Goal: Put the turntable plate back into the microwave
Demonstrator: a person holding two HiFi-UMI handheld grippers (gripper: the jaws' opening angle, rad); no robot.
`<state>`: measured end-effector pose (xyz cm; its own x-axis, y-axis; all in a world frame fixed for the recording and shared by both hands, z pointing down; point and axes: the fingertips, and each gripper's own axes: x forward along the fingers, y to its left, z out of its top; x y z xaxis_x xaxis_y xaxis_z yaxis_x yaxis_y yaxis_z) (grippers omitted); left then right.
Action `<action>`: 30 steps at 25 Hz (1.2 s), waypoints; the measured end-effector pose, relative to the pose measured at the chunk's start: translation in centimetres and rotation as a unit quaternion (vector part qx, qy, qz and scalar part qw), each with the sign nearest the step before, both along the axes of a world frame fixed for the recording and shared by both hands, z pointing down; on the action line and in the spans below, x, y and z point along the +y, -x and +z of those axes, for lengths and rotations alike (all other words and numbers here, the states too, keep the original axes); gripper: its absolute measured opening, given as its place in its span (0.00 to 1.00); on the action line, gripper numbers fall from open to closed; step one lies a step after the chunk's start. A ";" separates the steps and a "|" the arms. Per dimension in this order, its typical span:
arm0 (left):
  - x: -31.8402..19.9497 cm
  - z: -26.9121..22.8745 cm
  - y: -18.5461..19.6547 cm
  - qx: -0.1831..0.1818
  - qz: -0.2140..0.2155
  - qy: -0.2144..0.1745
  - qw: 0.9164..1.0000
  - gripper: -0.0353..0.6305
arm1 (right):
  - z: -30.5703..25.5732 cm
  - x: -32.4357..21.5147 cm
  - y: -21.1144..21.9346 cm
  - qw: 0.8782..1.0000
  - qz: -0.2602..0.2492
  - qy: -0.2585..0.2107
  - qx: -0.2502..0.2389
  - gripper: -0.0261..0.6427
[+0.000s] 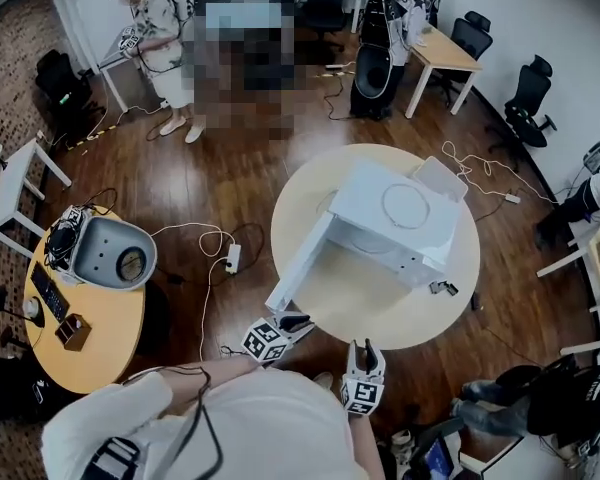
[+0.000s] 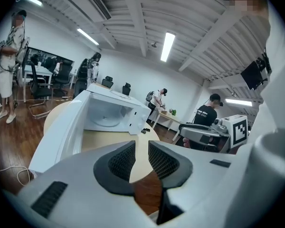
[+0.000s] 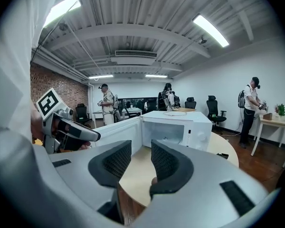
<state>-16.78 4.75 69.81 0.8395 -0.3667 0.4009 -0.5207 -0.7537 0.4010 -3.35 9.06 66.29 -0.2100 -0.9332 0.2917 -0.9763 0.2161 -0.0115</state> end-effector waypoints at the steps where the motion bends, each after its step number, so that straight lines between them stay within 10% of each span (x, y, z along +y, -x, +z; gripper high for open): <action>1: 0.0 0.0 0.0 0.001 0.000 0.000 1.000 0.16 | 0.0 0.0 -0.1 1.000 0.002 0.001 -0.001 0.24; 30: -1.9 -1.5 -1.7 0.029 -0.001 0.008 1.000 0.16 | -1.3 -2.0 -3.1 0.999 0.030 0.025 -0.017 0.24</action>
